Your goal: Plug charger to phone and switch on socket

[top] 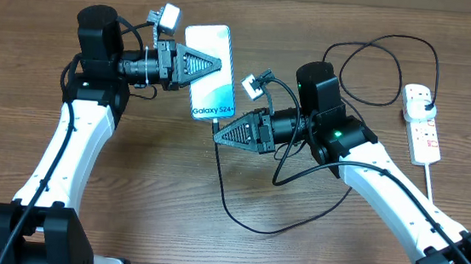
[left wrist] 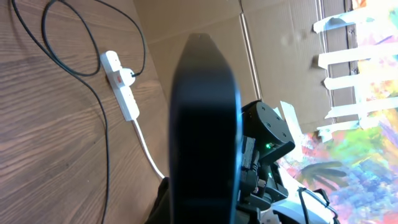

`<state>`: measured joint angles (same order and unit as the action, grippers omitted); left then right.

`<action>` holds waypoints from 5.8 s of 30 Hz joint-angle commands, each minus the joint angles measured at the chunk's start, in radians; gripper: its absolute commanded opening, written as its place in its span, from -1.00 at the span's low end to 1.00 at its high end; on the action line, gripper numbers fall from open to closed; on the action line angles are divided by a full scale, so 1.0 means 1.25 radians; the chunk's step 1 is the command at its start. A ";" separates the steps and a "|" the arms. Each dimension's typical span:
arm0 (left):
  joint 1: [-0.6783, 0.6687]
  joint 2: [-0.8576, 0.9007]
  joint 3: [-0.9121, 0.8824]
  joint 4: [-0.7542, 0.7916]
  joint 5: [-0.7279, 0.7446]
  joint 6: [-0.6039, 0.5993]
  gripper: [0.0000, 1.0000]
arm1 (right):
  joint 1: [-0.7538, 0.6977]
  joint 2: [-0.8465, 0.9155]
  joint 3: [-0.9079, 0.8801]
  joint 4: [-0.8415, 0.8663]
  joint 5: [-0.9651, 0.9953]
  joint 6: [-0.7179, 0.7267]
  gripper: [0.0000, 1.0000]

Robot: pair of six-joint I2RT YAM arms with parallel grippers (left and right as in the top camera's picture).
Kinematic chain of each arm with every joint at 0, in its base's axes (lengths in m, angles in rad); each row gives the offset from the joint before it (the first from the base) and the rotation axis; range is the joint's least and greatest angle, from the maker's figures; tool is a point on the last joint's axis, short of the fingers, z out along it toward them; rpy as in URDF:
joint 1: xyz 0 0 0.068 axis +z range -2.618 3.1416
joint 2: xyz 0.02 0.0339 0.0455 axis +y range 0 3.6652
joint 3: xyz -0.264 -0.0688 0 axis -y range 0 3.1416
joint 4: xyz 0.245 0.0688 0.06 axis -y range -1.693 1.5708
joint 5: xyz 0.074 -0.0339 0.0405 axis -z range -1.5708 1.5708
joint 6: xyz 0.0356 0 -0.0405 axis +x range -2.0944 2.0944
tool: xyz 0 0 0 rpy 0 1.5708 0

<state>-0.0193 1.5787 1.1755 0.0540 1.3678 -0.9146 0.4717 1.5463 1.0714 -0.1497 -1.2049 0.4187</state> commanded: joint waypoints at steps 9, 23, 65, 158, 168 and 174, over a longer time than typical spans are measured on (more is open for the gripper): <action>-0.002 0.003 0.009 0.002 0.001 0.028 -0.91 | -0.001 -0.009 -0.003 0.005 0.003 0.000 -0.92; -0.017 0.003 0.009 0.002 0.001 0.023 -0.91 | -0.001 -0.009 -0.003 0.005 0.012 0.001 -0.93; -0.016 0.003 0.009 0.003 0.038 0.086 -0.91 | -0.004 -0.009 -0.003 0.020 0.070 0.087 -0.93; -0.020 0.003 0.009 -0.015 0.005 0.010 -0.91 | -0.028 -0.009 -0.003 0.120 0.206 0.220 -0.93; 0.006 0.003 0.009 -0.008 -0.194 0.045 -0.92 | -0.028 -0.009 -0.003 -0.037 0.180 0.039 -0.93; 0.037 0.003 0.009 -0.050 -0.239 0.088 -0.92 | -0.028 -0.009 -0.003 -0.292 0.291 -0.128 -0.93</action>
<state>0.0082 1.5921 1.1839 0.0010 1.1114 -0.8528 0.4389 1.5436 1.0508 -0.4500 -0.9432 0.4072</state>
